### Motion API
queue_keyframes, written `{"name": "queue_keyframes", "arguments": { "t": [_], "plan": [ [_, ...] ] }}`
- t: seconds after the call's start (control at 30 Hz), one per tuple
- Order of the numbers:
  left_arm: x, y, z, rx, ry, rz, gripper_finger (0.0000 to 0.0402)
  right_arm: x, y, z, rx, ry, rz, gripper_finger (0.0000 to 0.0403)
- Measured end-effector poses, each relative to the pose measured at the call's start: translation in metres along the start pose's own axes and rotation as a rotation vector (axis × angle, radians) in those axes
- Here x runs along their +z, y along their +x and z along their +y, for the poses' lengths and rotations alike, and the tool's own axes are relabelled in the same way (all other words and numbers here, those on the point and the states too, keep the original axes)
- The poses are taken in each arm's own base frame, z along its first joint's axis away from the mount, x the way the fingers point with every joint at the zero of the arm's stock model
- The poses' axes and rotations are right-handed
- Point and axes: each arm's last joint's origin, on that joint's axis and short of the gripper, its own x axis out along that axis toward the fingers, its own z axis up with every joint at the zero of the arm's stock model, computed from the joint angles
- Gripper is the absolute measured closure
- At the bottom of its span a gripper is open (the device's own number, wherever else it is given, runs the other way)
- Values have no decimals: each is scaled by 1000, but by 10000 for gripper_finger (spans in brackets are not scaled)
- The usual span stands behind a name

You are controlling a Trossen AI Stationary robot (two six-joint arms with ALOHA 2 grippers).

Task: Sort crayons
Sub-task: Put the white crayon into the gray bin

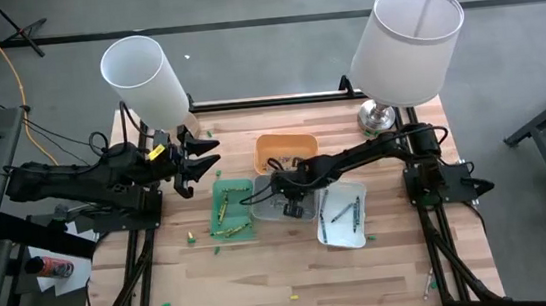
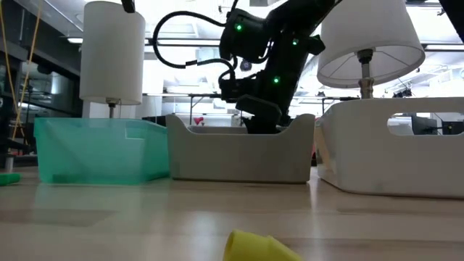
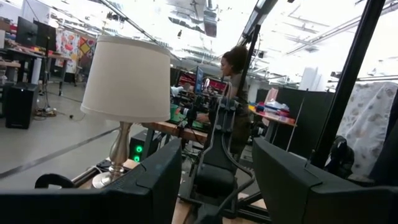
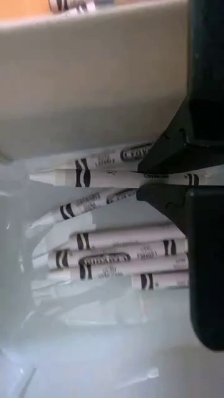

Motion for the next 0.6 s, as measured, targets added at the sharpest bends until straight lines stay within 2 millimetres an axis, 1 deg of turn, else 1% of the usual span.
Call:
{"name": "queue_keyframes", "arguments": {
  "t": [0.1,0.33,0.47,0.53,0.6],
  "plan": [
    [0,0,0,0,0,0,218,1,1,-2,5,9,2,393],
    [0,0,0,0,5,1,218,0,0,-1,17,9,3,393],
    [0,0,0,0,27,1,218,0,0,1,69,11,12,391],
    [0,0,0,1,27,0,218,0,0,2,98,8,18,382],
    [0,0,0,1,27,0,218,0,0,2,106,15,19,362]
  ]
}}
